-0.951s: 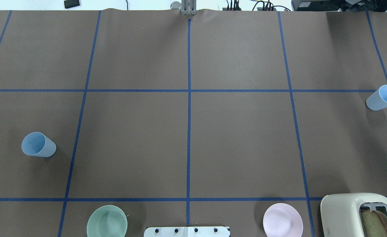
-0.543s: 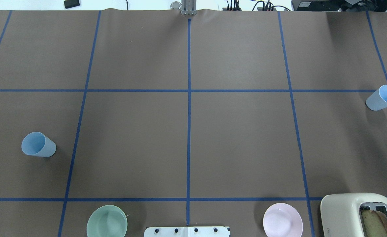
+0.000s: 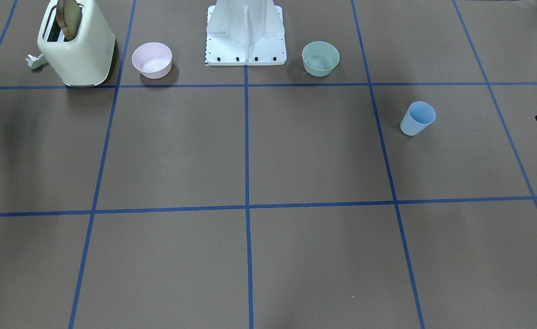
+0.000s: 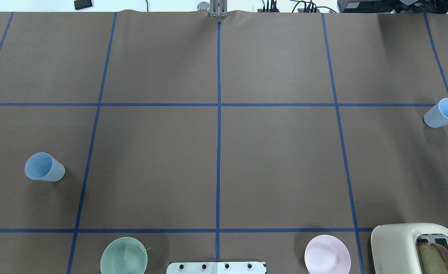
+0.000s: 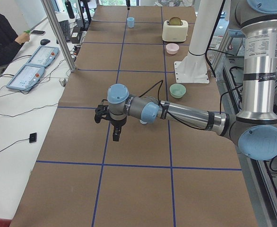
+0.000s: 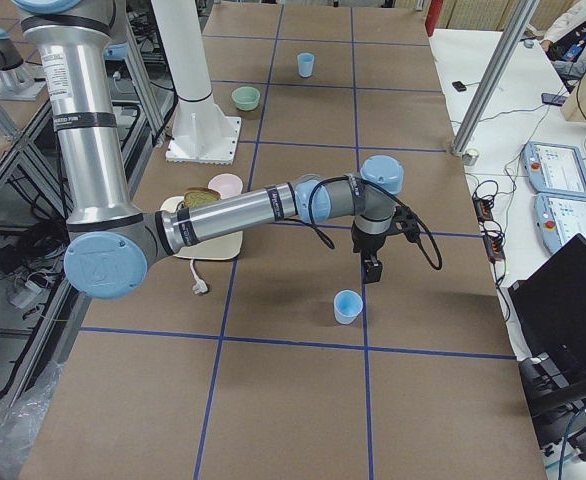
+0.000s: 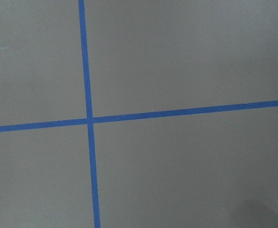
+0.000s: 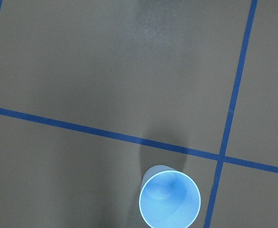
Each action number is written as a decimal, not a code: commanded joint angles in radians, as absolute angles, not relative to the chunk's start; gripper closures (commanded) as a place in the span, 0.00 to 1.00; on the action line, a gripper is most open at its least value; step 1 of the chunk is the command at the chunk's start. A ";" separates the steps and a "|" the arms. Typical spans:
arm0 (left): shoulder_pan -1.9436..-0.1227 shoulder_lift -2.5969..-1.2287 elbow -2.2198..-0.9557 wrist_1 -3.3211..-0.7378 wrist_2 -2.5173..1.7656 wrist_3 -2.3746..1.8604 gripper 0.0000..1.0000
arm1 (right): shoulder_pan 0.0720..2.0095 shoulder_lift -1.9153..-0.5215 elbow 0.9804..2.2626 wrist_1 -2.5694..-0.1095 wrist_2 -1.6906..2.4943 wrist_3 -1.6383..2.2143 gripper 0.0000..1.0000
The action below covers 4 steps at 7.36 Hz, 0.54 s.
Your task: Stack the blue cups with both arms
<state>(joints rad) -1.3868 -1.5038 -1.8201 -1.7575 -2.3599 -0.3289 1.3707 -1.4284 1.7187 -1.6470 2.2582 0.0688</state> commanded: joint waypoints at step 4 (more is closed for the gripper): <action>-1.237 -1.445 -1.835 -1.947 -2.356 -0.604 0.02 | 1.367 -1.440 1.706 -1.646 2.287 0.066 0.00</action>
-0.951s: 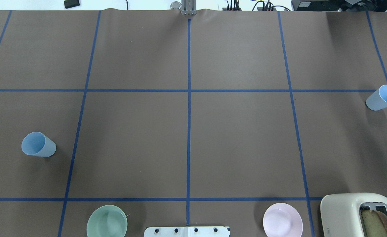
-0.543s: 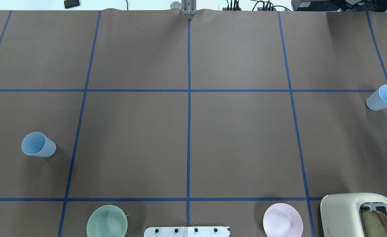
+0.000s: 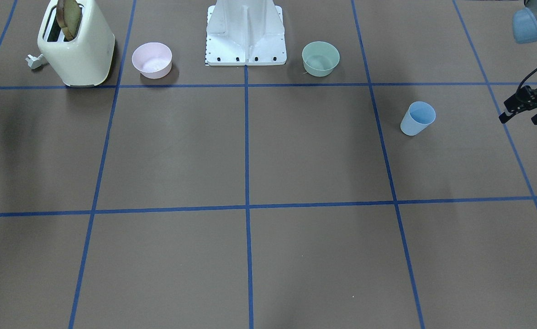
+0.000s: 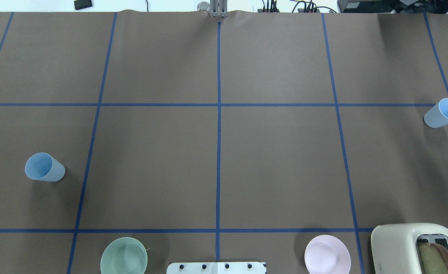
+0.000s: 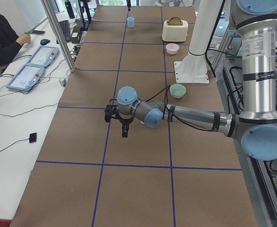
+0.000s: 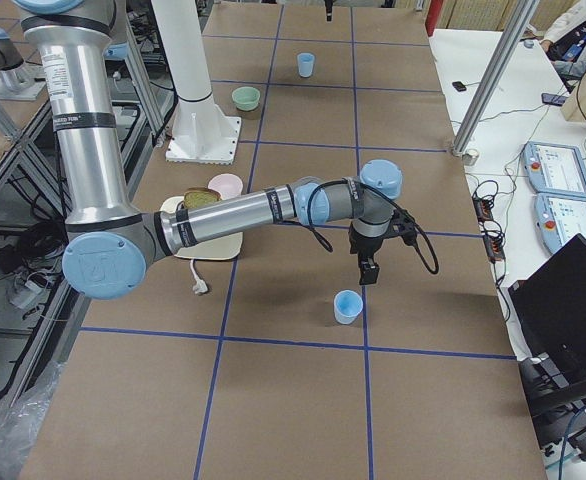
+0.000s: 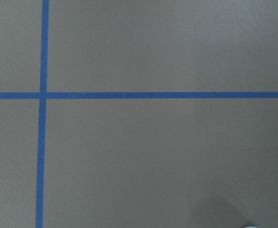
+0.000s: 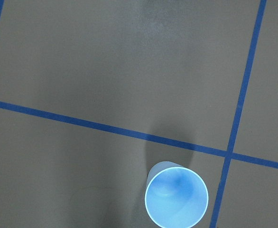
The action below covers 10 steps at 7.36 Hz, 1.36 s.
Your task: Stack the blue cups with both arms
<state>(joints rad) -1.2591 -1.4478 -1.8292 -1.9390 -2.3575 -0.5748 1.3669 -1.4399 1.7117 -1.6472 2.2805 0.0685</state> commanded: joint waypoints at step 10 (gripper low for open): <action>-1.005 -1.342 -1.913 -2.124 -2.267 -0.838 0.02 | 1.345 -1.427 1.448 -1.368 2.329 -0.095 0.00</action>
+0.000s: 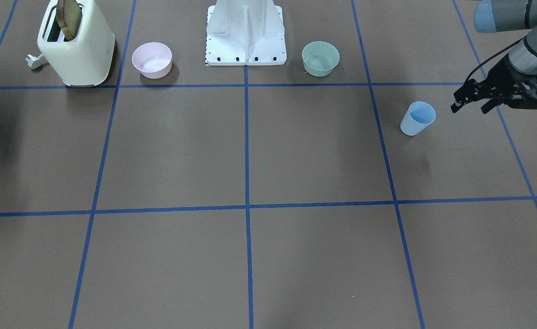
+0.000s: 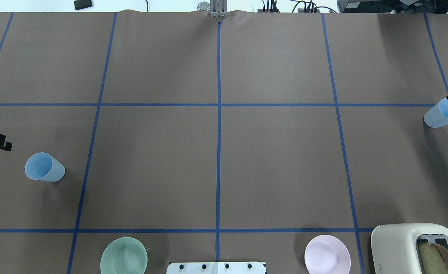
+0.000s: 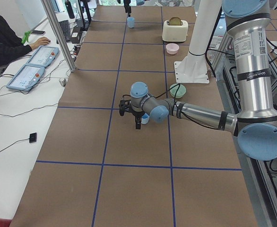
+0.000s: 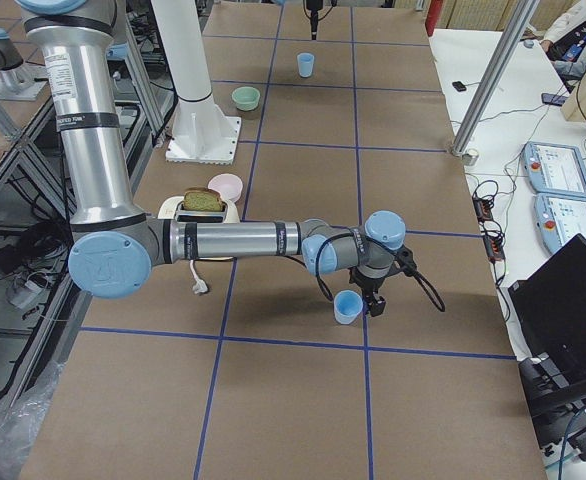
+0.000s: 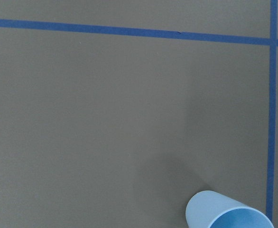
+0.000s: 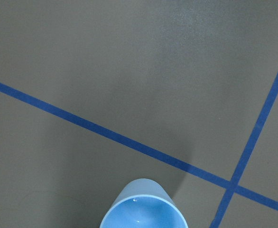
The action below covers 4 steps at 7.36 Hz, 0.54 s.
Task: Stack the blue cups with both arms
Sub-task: 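Lower the left gripper onto the light-blue cup nearest it and grasp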
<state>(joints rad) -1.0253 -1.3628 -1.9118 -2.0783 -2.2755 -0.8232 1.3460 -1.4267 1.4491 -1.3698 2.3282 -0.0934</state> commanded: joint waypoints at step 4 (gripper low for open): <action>-0.922 -1.347 -1.908 -2.169 -2.240 -0.928 0.03 | 1.345 -1.427 1.451 -1.368 2.330 -0.095 0.00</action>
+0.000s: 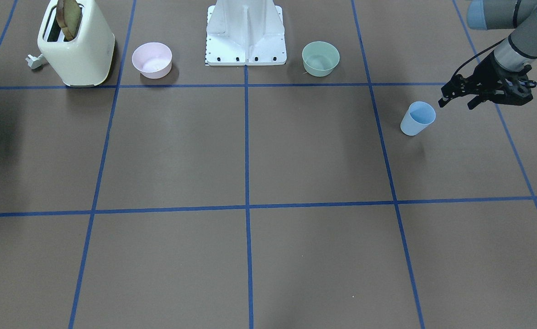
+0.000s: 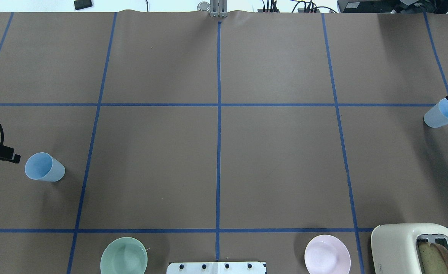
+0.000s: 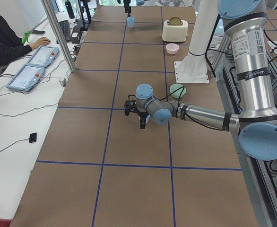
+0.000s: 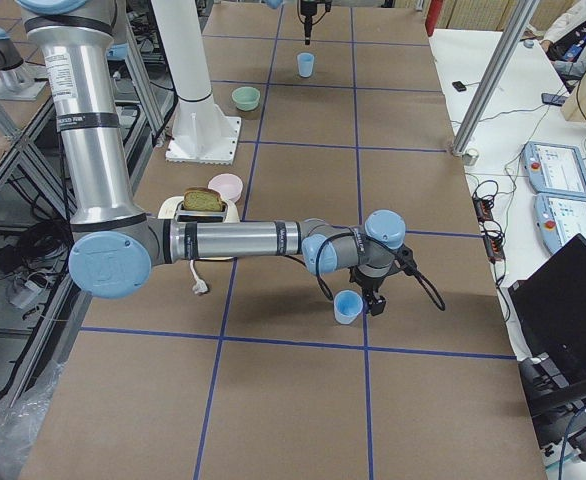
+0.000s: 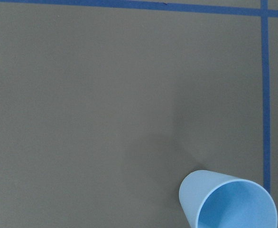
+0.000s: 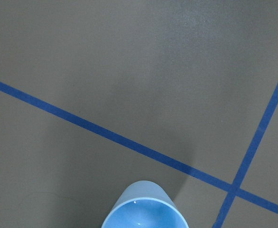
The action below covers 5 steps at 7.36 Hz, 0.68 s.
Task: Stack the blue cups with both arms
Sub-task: 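Lower the left gripper onto the light-blue cup nearest it and grasp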
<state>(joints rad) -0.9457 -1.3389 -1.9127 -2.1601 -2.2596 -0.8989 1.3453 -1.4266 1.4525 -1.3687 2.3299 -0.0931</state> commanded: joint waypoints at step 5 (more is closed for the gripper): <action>-0.876 -1.374 -1.885 -2.169 -2.217 -0.934 0.19 | 1.345 -1.427 1.459 -1.368 2.330 -0.087 0.00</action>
<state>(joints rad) -0.8953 -1.3646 -1.8863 -2.1690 -2.2159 -0.9322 1.3453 -1.4266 1.4582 -1.3689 2.3301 -0.0886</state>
